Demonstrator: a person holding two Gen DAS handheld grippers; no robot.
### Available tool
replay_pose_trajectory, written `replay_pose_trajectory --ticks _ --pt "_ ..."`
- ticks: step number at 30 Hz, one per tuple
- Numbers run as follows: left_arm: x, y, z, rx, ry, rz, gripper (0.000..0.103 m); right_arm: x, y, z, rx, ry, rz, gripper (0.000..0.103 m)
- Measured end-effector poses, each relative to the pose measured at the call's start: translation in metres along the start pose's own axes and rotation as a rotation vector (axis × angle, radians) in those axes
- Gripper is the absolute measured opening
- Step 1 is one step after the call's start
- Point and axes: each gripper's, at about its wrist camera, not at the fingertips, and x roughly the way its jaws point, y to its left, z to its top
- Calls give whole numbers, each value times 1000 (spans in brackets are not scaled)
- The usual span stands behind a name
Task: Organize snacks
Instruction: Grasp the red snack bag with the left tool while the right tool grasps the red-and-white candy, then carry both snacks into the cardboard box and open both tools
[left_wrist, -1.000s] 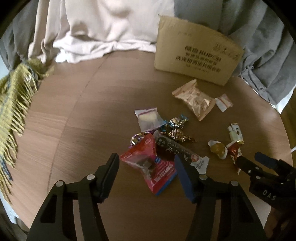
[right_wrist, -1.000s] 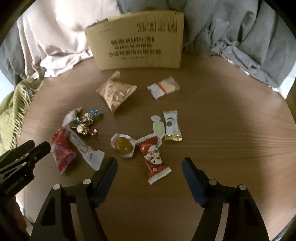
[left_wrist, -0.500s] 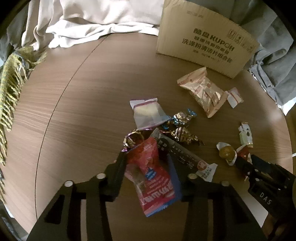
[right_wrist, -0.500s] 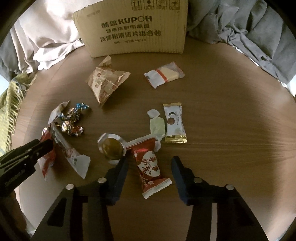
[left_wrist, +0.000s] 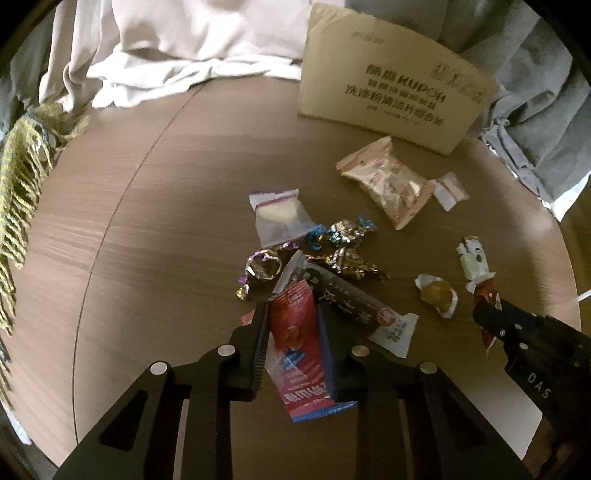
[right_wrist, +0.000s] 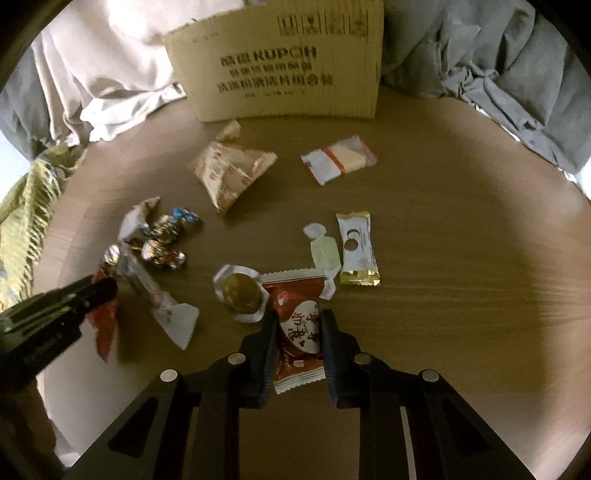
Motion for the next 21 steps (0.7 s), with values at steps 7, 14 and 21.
replay_pose_trajectory --ticks 7,14,21 --pt "-34 -6 0 62 -116 -36 21 -30 12 -3 -1 -86 47 23" --pt "-67 -13 4 140 -203 -106 20 -57 22 -7 8 -164 88 23" --pt "-92 -16 21 194 -255 -144 20 -85 34 1 -5 -251 115 23"
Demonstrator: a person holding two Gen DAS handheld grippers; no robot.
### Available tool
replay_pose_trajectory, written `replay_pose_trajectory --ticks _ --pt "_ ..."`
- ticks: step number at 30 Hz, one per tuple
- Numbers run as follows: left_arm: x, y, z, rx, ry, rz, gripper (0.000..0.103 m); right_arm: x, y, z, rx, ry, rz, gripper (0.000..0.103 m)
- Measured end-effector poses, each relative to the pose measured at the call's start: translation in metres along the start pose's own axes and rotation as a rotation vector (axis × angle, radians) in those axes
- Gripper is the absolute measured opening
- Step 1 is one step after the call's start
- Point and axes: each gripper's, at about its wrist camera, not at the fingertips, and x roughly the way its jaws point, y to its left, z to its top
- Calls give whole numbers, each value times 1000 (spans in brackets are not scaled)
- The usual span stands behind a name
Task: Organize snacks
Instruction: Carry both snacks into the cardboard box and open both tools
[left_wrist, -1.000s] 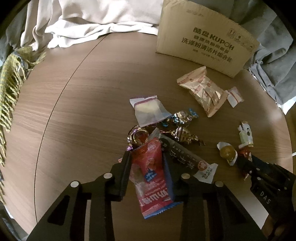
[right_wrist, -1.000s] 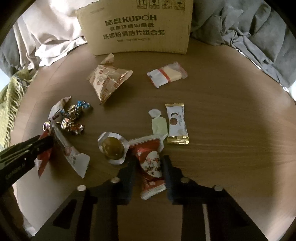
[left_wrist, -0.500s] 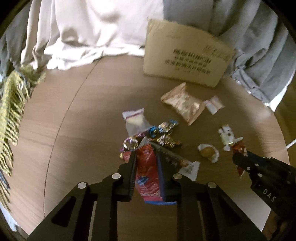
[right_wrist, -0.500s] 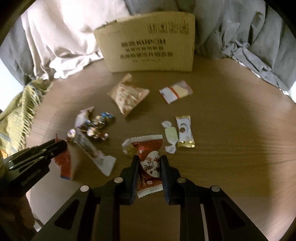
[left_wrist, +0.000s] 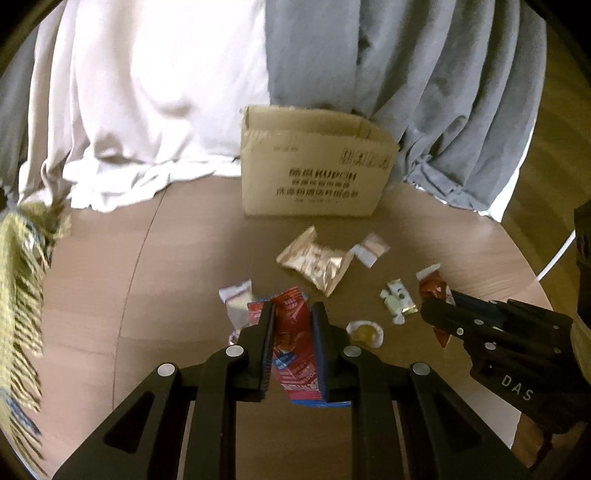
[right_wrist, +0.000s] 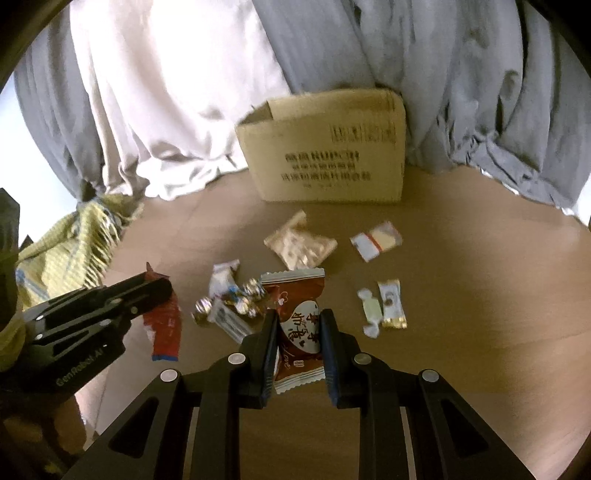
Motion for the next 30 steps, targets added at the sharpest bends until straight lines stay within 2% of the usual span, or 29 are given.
replay_pose_trajectory --ticks 7,14,22,30 --pt "-20 -1 39 68 -120 -3 20 -13 8 31 -17 -75 35 23" --pt "-28 -2 91 124 -212 -52 20 -25 9 75 -33 -177 31 23" --pt "-18 -7 147 169 -254 -90 20 -27 6 131 -67 -260 7 23" --pt "7 -13 192 209 -260 -108 20 -17 -12 178 -60 -286 -6 24"
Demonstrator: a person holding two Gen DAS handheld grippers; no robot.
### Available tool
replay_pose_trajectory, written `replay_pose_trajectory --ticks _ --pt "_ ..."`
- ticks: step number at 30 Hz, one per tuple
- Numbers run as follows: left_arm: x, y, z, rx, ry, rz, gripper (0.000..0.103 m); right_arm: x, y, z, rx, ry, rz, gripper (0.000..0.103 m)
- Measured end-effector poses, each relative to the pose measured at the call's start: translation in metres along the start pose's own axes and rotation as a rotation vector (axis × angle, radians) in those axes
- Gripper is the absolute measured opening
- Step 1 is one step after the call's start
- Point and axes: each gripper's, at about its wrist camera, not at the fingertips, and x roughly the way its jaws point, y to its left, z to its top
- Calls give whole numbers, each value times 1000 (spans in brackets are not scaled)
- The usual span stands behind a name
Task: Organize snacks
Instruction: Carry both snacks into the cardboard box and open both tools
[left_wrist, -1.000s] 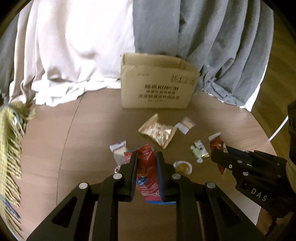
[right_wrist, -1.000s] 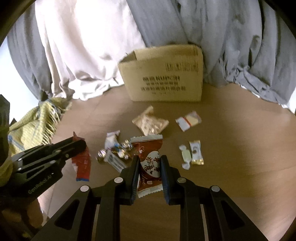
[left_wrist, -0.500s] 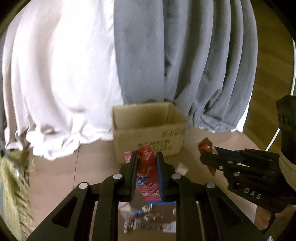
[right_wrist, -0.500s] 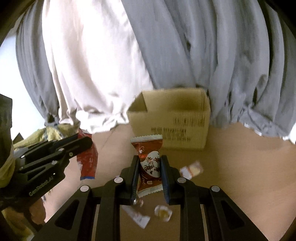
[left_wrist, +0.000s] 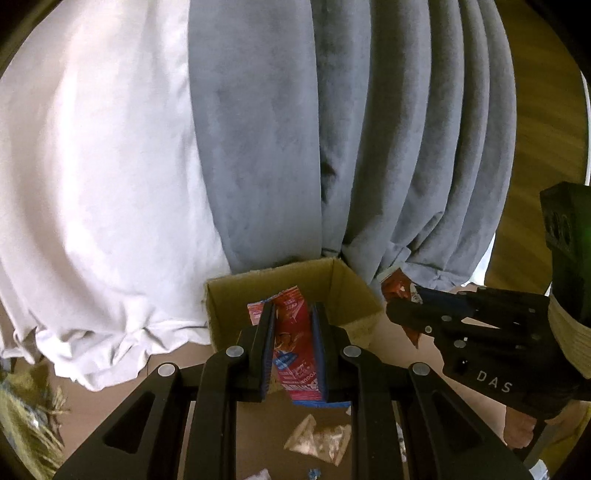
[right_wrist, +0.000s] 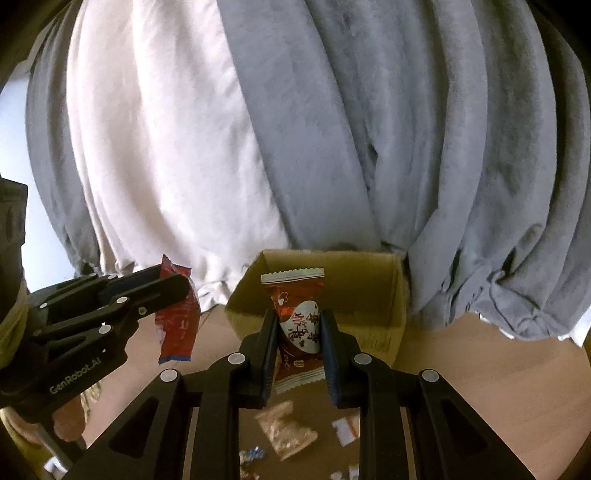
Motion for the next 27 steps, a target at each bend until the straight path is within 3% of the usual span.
replay_pose_trajectory --ticks 9,18,19,21,22,24,27 --pt "58 15 25 -16 58 -41 20 49 -27 29 33 42 10 24" --pt "127 27 32 -5 167 -77 21 105 -49 40 73 116 16 24" --pt "133 27 32 7 174 -70 23 109 -50 40 74 123 17 24" --pt "138 27 32 19 177 -42 50 118 -54 41 74 136 8 25" --pt "139 28 31 24 171 -28 52 123 -55 41 69 145 0 26" --pt "138 29 30 32 167 -13 53 128 -58 38 74 156 -15 43" --pt "131 31 26 25 155 14 61 128 -62 35 67 149 -49 44"
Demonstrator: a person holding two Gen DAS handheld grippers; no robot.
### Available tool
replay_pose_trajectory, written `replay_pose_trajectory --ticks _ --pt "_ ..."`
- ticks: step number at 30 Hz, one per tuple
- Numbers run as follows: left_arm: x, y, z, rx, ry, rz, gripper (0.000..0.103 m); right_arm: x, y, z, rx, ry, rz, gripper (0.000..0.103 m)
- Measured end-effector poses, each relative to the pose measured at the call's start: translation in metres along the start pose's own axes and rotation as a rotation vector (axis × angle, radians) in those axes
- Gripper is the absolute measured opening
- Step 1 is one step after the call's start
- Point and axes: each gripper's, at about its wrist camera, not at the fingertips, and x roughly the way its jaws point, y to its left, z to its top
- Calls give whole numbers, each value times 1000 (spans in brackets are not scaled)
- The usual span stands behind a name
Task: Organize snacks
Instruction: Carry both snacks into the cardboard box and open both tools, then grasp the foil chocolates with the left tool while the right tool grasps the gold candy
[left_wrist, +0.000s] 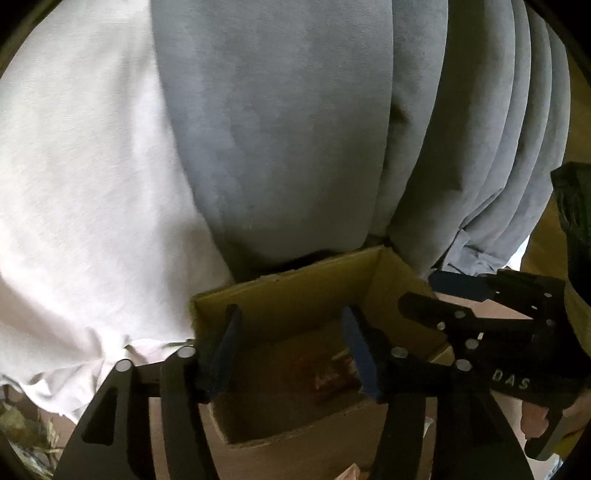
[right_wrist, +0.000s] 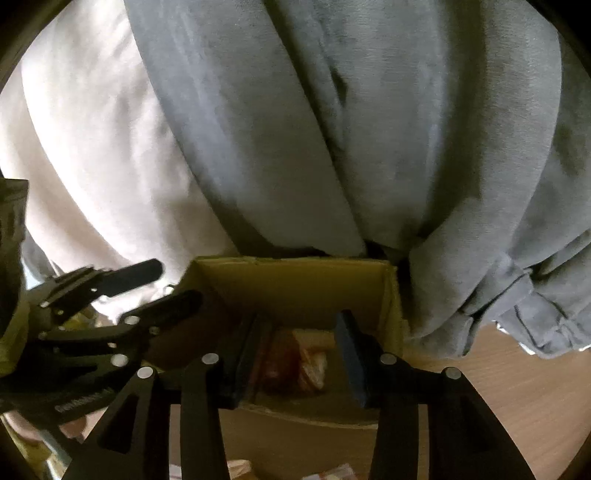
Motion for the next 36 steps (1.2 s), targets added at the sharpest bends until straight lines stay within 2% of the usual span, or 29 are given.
replay_pose_trajectory --ticks 10,17,26,36 --pt "-65 -10 -37 53 -97 128 66 -44 19 -23 -63 -75 -78 44" --pt "-110 -25 -73 102 -139 124 66 -85 40 -52 -94 -109 -88 44" --pt "-141 -44 -118 143 -113 81 66 -112 55 -99 -93 -49 -47 44" --pt "-133 -57 -169 188 -4 42 66 -111 64 -148 -122 58 -78 44"
